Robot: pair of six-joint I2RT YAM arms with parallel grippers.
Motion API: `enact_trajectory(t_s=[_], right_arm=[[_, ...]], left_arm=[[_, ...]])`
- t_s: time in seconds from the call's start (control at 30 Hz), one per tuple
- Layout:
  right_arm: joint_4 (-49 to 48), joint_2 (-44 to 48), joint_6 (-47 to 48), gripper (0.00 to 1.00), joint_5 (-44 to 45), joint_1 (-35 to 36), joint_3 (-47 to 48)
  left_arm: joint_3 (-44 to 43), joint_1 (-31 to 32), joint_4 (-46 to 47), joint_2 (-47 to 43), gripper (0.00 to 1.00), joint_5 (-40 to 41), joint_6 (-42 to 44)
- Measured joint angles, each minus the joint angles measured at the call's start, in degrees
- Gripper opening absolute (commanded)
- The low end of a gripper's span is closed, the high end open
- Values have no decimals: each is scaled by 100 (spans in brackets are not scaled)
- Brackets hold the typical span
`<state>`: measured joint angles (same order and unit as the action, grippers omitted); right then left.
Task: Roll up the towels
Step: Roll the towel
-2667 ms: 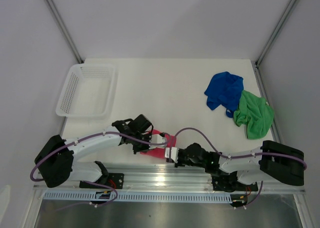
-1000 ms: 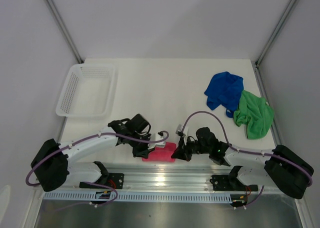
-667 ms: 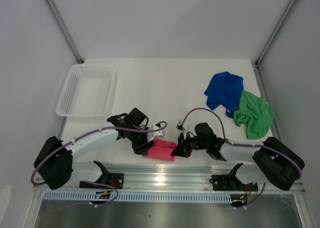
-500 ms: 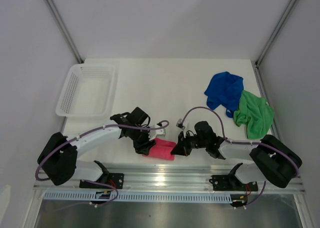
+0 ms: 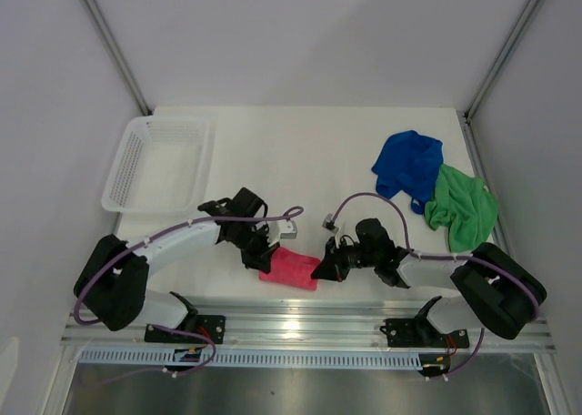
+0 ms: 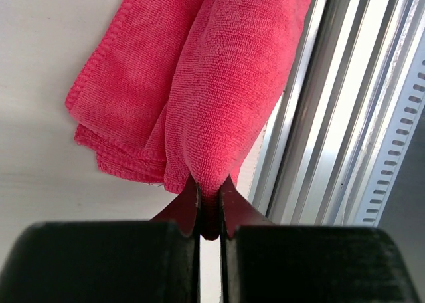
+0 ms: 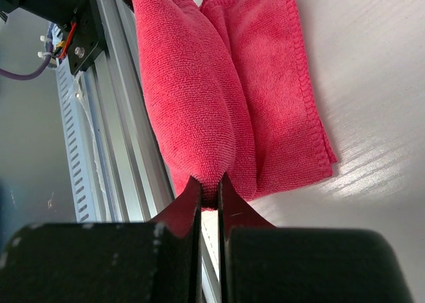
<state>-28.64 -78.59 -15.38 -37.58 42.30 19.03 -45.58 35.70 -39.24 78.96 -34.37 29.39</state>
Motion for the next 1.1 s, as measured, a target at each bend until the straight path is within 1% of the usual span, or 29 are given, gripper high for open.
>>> enact_trajectory(t_s=[0.37,0.53,0.8,1.1], right_arm=[[142,4,149,0,70,61,94],[278,0,195,0,144,133,175],[387,-79,188,0,365,492,302],[673,-157,190,0,313,518,501]], left_arm=[[214,0,120,-354,1,-17,4],[251,-2,146,-354,1,-9,2],[389,-15,140,-376,1,74,46],[391,-22,22,-413,1,81,114]])
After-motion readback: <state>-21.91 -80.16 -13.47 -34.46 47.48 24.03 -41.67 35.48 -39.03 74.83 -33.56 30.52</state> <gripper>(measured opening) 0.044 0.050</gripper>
